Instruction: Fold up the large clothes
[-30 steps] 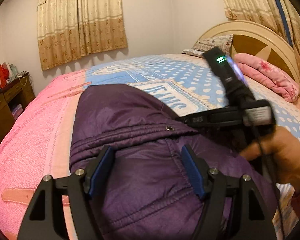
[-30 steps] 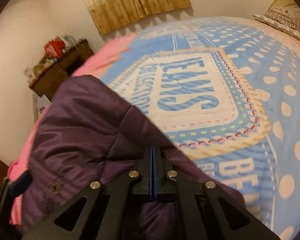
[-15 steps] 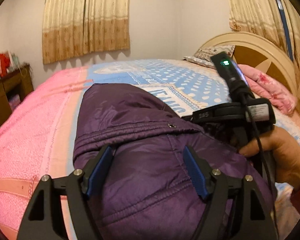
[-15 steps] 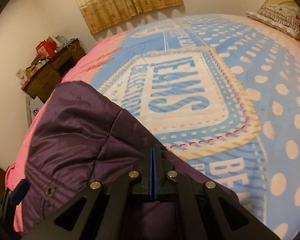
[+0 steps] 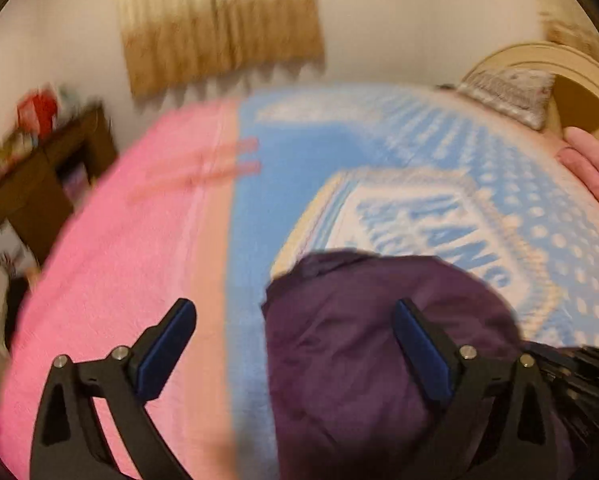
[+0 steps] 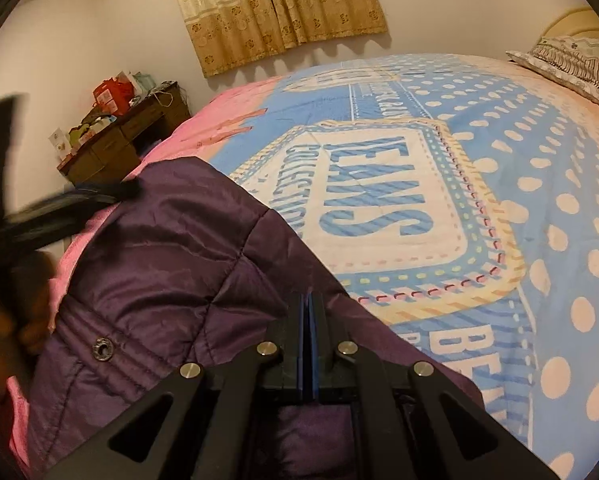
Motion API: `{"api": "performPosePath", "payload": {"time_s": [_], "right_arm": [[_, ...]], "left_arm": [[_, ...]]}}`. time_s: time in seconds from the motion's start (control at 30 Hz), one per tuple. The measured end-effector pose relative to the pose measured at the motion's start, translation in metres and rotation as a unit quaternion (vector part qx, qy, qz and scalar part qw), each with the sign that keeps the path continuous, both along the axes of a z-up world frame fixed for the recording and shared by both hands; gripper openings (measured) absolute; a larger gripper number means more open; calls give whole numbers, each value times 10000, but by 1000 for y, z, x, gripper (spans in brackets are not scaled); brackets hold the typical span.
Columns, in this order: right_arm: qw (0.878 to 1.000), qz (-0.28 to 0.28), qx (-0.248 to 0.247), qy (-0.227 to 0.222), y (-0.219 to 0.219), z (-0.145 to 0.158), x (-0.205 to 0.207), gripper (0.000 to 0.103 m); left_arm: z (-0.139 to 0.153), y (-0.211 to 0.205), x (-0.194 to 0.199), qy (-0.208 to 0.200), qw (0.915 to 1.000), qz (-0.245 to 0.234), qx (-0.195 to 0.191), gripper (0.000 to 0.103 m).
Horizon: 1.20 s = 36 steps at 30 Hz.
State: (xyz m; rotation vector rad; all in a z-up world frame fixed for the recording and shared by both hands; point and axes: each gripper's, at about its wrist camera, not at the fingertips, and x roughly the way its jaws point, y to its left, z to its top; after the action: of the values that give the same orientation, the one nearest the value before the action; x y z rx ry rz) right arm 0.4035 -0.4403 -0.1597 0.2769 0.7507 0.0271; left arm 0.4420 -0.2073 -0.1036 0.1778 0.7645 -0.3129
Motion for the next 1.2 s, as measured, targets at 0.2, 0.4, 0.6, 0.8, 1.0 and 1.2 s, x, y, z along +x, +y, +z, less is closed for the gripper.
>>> {"api": "performPosePath", "payload": {"time_s": [0.2, 0.4, 0.6, 0.8, 1.0, 1.2], "right_arm": [[9974, 259, 662, 70, -16, -17, 22, 2], [9938, 251, 1081, -9, -25, -27, 33, 2], [9984, 117, 543, 41, -18, -9, 18, 2], [9966, -207, 180, -782, -25, 39, -72, 2], [9903, 81, 359, -1339, 12, 54, -158, 2], [9951, 19, 370, -921, 42, 13, -167, 2]], "left_arm": [[-33, -12, 2, -260, 9981, 133, 534, 103], [-40, -10, 8, -463, 9964, 368, 602, 103], [-13, -11, -17, -573, 9927, -18, 1060, 99], [39, 17, -98, -1029, 9918, -472, 599, 100], [23, 18, -172, -702, 9935, -886, 102, 100], [-4, 4, -188, -598, 9956, -711, -78, 100]]}}
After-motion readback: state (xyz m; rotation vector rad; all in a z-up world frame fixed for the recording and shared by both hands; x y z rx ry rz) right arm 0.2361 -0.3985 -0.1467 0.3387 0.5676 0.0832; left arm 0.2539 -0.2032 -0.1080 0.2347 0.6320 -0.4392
